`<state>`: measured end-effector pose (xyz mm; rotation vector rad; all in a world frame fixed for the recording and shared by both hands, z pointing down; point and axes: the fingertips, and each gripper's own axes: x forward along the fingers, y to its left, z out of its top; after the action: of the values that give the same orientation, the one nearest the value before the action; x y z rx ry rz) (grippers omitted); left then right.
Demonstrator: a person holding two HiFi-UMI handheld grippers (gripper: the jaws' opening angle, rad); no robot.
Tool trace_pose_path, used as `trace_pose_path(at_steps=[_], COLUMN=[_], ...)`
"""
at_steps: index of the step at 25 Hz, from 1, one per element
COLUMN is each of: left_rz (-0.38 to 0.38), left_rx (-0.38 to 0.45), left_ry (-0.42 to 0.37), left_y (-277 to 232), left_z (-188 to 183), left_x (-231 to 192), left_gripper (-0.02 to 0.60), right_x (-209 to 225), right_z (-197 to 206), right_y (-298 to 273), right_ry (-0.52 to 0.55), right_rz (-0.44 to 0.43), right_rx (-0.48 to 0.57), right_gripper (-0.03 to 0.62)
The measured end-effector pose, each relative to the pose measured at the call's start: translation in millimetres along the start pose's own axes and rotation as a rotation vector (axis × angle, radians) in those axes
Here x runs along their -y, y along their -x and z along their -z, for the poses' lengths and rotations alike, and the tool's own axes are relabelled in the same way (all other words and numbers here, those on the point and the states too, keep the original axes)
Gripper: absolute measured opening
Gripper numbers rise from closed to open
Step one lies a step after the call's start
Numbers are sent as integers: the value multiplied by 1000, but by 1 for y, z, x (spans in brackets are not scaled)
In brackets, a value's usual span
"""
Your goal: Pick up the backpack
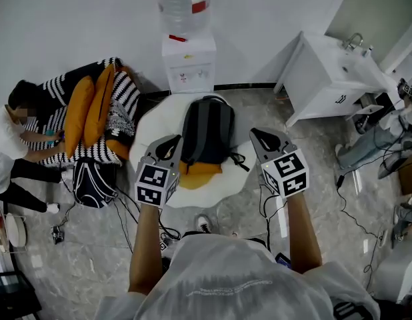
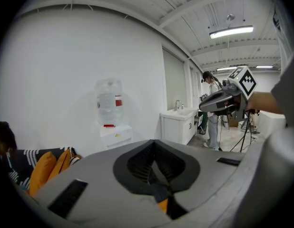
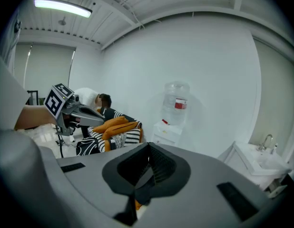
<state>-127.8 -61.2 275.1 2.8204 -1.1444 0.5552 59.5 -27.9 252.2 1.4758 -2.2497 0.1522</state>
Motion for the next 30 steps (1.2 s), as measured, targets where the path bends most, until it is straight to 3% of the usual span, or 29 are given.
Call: trace_pose_path(at_steps=[9, 16, 24, 30], left_rz=[-12, -14, -10, -30], left_rx=[-22, -15, -18, -49], left_ry=[68, 99, 134, 202], left_y=[-13, -24, -38, -60], left_z=[14, 16, 18, 29], left_x=[-37, -62, -63, -72], left_gripper=[5, 5, 5, 5], right_x=[-10, 8, 23, 29], right_z=[1, 14, 26, 33], right_y=[-32, -53, -63, -89], right_ry=[-13, -35, -67, -84], right_rz=[-6, 90, 86, 17], right_rx=[-28, -109, -123, -122], right_gripper=[2, 2, 2, 2])
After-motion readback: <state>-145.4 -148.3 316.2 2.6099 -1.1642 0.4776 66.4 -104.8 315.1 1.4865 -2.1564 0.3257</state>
